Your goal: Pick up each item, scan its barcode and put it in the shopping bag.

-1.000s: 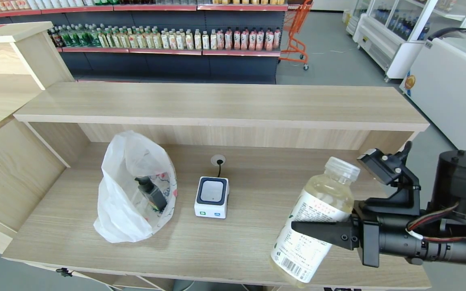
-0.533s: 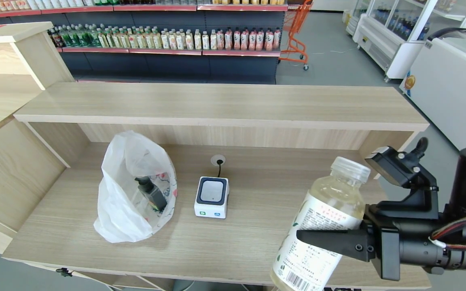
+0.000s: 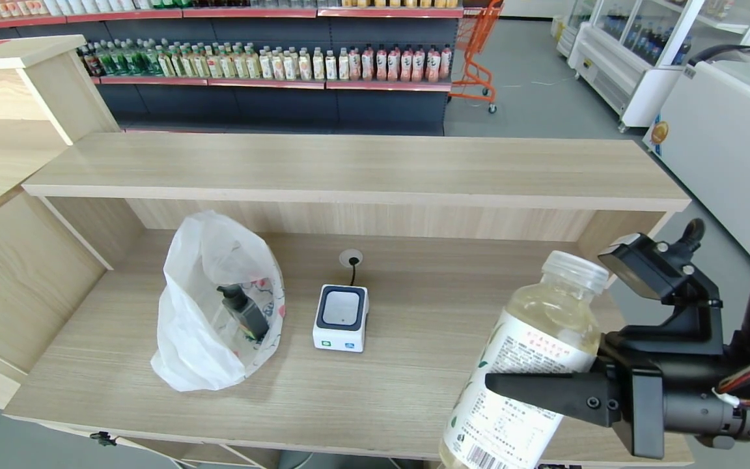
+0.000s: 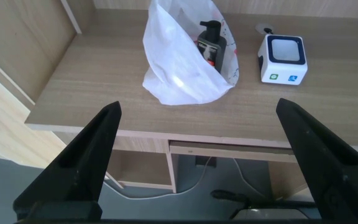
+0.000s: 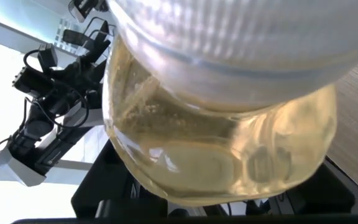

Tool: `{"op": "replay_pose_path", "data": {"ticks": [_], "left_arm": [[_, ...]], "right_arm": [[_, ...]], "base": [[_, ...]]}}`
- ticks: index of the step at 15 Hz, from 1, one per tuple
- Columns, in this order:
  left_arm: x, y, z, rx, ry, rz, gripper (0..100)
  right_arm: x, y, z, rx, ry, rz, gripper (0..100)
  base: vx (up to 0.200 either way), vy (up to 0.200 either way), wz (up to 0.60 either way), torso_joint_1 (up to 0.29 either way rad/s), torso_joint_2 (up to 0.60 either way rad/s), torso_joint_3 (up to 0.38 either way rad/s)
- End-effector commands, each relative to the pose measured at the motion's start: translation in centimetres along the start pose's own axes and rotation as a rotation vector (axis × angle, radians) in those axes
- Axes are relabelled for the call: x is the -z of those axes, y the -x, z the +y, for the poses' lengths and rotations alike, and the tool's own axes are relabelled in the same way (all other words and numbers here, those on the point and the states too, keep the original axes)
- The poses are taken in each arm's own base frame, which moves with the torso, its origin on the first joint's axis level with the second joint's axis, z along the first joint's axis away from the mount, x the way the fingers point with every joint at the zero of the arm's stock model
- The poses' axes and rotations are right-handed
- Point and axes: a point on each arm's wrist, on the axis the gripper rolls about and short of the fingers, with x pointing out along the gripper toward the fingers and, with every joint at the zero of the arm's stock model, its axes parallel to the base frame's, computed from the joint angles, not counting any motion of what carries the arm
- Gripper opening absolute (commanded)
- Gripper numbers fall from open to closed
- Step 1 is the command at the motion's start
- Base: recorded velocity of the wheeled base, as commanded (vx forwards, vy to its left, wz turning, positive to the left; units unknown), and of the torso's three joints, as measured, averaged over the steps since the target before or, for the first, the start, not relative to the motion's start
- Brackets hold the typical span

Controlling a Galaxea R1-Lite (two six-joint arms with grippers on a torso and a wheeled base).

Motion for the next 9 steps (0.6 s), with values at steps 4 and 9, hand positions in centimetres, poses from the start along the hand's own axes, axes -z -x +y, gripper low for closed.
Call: {"op": "replay_pose_path", "data": {"ticks": [4,9], "left_arm": [[0.0,0.0,0.0,0.0,0.0,0.0,100],[0.0,0.0,0.0,0.0,0.0,0.0,100]], "right_arm": [[0.07,0.17,0.18,-0.004,0.003,-0.002,0],[0.29,0.5,0.21,0.006,0.066,-0.005,0]], "base": [[0.0,0.0,0.0,0.0,0.0,0.0],[0.0,0.0,0.0,0.0,0.0,0.0]]}}
